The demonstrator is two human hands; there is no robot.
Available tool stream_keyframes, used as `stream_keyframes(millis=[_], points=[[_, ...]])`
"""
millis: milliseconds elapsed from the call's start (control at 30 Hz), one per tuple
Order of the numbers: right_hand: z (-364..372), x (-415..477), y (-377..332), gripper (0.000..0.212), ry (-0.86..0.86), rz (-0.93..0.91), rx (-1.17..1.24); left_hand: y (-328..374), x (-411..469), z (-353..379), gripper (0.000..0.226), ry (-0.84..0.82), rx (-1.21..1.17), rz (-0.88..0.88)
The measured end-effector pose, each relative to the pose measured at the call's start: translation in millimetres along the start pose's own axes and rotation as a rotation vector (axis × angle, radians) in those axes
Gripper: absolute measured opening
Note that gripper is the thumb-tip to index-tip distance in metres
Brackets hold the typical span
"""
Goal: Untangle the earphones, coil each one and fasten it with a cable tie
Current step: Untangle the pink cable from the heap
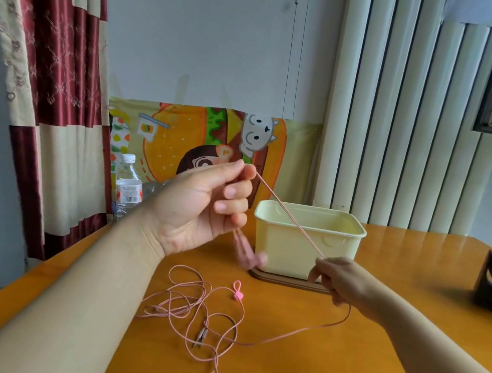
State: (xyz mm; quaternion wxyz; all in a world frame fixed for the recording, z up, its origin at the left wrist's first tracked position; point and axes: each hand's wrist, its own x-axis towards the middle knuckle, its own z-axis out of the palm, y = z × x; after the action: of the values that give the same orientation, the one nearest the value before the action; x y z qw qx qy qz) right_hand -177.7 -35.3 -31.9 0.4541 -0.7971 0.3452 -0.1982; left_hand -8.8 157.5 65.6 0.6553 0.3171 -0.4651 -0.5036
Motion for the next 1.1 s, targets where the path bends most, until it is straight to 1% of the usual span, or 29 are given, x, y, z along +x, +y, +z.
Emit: stream_keyframes(millis=[100,200,333,400,467,533,567,600,633,667,733,800,867,933,1000,1067,1100], points=[[11,2,4,0.043,-0.025,0.038,-0.179,-4,2,1,0.018,0.052,-0.005,0.066],[16,2,3,0.044,-0.044,0.038,-0.24,-6,5,4,0.022,0.087,-0.008,0.104],[16,1,10,0.044,-0.038,0.067,-0.342,-7,5,9,0.021,0.054,-0.023,0.138],[17,-1,15,0.044,-0.042,0.087,-0.361,-7,5,10,0.023,0.068,-0.049,0.154],[18,-5,14,0.039,-0.124,0.12,-0.429,-8,6,12,0.026,0.103,-0.047,0.149],[20,-10,7,0.022,-0.263,0.123,-0.545,-12,7,14,0.026,0.132,-0.033,0.136],[20,-13,1,0.023,-0.319,0.097,-0.586,-14,8,16,0.025,0.14,-0.03,0.124],[20,-16,-8,0.04,-0.346,0.051,-0.572,-16,9,18,0.024,0.146,-0.031,0.107],[19,-19,-17,0.057,-0.343,-0.006,-0.462,-18,9,19,0.023,0.152,-0.029,0.086],[18,-22,-28,0.068,-0.327,-0.067,-0.3,-20,9,19,0.023,0.156,-0.025,0.059],[17,-28,-53,0.076,-0.319,-0.228,0.027,-24,9,19,0.024,0.151,-0.013,0.006],[17,-30,-69,0.075,-0.338,-0.358,0.229,-28,8,20,0.024,0.134,-0.017,-0.04],[19,-32,-79,0.068,-0.34,-0.426,0.363,-30,6,23,0.022,0.105,-0.059,-0.079],[24,-36,-84,0.06,-0.38,-0.465,0.455,-30,4,25,0.017,0.046,-0.099,-0.111],[30,-39,-85,0.046,-0.408,-0.484,0.517,-29,1,28,0.014,-0.029,-0.1,-0.134],[35,-41,-86,0.018,-0.327,-0.475,0.565,-26,-1,33,0.015,-0.055,-0.126,-0.119],[38,-43,-85,0.017,-0.242,-0.464,0.58,-25,-2,37,0.017,-0.042,-0.155,-0.098]])
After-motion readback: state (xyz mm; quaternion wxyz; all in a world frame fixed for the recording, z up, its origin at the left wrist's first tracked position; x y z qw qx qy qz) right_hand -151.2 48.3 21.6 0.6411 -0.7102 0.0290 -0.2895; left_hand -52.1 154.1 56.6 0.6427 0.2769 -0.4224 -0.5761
